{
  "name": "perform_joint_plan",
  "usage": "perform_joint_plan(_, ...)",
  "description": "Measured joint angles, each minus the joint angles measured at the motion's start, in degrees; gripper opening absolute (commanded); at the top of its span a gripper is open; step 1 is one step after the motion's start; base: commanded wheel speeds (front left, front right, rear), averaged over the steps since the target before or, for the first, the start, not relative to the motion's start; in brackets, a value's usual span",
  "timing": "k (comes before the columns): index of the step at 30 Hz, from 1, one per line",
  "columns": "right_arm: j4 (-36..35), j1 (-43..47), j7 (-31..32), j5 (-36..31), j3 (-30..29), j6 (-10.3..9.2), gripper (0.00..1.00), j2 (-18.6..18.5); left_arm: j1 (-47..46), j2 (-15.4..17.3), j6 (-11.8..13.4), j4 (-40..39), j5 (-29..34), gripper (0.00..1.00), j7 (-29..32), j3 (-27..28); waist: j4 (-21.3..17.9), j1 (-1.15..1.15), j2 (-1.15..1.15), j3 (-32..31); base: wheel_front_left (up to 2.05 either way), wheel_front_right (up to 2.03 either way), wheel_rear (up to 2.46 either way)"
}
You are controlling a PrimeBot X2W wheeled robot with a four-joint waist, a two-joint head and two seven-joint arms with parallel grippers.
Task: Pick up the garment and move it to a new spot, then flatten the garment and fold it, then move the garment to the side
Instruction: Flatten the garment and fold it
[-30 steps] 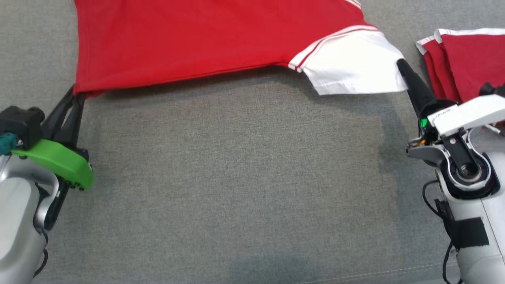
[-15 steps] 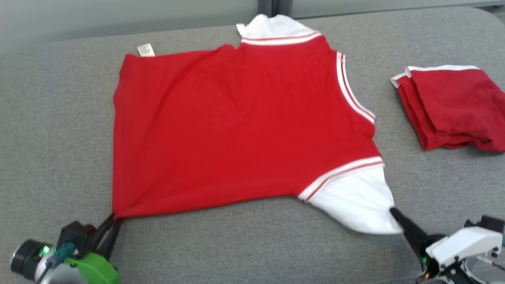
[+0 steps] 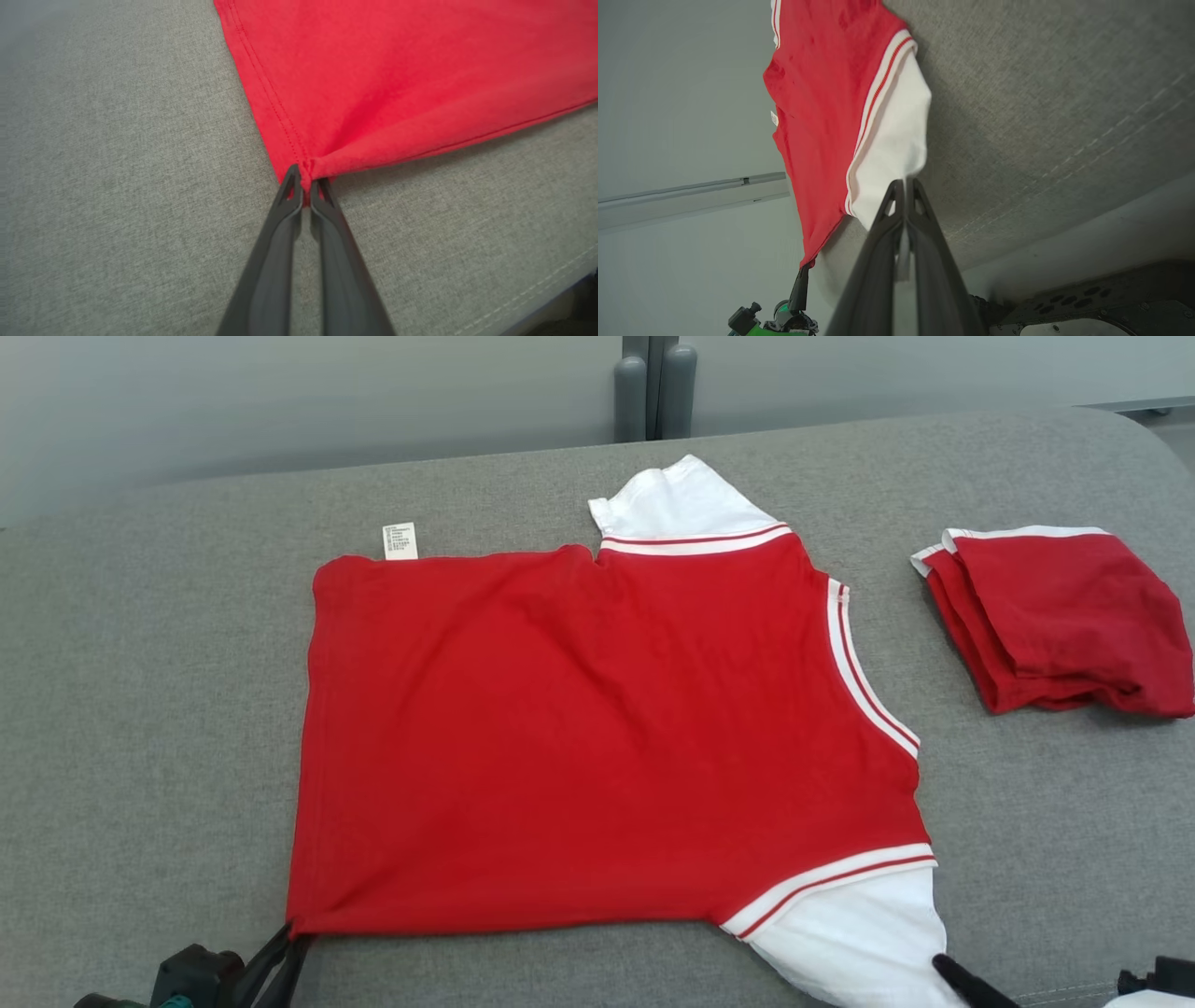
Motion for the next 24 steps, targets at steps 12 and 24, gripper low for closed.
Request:
perform_joint_plan(12, -9.7, -9.23, -0.92, -0.45, -3.86, 0.23, 0.0, -1.74, -1.87, 5.64, 0.56, -12.72, -4.39, 0.0, 6.27, 5.58, 0.14, 0.0, 0.0, 4.97, 0.0, 0.0, 0.0)
perform_joint_plan(24, -4.37, -26.26, 0.01, -8.08, -2.16, -2.66, 0.0, -3.79, -17.08, 9.17, -2.9, -15.8, -2.99, 0.0, 17.8, 2.87, -0.16, 0.0, 0.0, 11.87, 0.0, 0.0, 0.0)
